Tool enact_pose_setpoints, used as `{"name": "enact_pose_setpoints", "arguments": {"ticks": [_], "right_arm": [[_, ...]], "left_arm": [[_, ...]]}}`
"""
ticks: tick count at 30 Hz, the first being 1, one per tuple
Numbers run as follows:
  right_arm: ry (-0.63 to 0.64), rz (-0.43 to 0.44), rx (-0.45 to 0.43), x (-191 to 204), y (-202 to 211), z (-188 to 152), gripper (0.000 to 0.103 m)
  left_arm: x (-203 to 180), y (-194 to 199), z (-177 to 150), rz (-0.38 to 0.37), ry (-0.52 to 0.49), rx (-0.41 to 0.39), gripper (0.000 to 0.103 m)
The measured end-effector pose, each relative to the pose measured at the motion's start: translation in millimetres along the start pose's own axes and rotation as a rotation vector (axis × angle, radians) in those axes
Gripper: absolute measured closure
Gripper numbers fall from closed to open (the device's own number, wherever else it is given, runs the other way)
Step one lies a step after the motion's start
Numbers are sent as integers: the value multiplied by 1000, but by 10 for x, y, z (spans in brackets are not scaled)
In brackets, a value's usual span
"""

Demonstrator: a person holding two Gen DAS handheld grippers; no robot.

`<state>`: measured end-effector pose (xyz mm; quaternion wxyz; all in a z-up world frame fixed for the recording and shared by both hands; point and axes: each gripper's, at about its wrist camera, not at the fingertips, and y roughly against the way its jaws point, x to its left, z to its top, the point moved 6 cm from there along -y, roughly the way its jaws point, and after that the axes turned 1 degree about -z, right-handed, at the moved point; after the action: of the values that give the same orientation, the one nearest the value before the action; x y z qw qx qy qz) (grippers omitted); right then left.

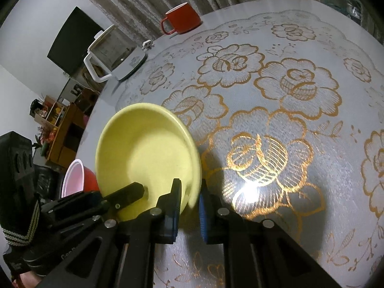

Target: Organize plates and bowls

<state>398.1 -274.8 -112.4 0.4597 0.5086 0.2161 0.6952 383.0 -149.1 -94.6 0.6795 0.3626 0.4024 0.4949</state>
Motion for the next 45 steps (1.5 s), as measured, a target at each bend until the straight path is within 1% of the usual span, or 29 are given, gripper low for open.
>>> {"name": "enact_pose_setpoints", "arguments": {"ticks": [7, 15, 21, 30, 32, 37, 41, 45], "right_arm": [[-14, -25, 13, -71, 52, -66, 91], [-24, -20, -2, -32, 218, -162, 91], [-18, -8, -16, 56, 412, -317, 91], [-7, 10, -47, 208, 724, -634, 91], [-9, 22, -54, 247, 807, -718, 91], [-5, 44, -80, 347, 982, -911, 91], [9, 48, -105, 447, 1108, -1043, 91], [20, 60, -121, 547, 1200, -1161, 91]], "left_arm": [[-79, -15, -79, -11, -14, 13, 84], [-156, 170, -208, -13, -36, -5, 84], [-216, 373, -423, -38, -39, -23, 83], [-266, 706, -759, -71, -37, -49, 83], [-285, 799, -843, -76, -41, -59, 83], [-329, 1032, -1013, -58, -73, -102, 83], [-325, 1193, -1147, -61, -81, -131, 83], [-312, 1340, -1260, -44, -96, -163, 82]]}}
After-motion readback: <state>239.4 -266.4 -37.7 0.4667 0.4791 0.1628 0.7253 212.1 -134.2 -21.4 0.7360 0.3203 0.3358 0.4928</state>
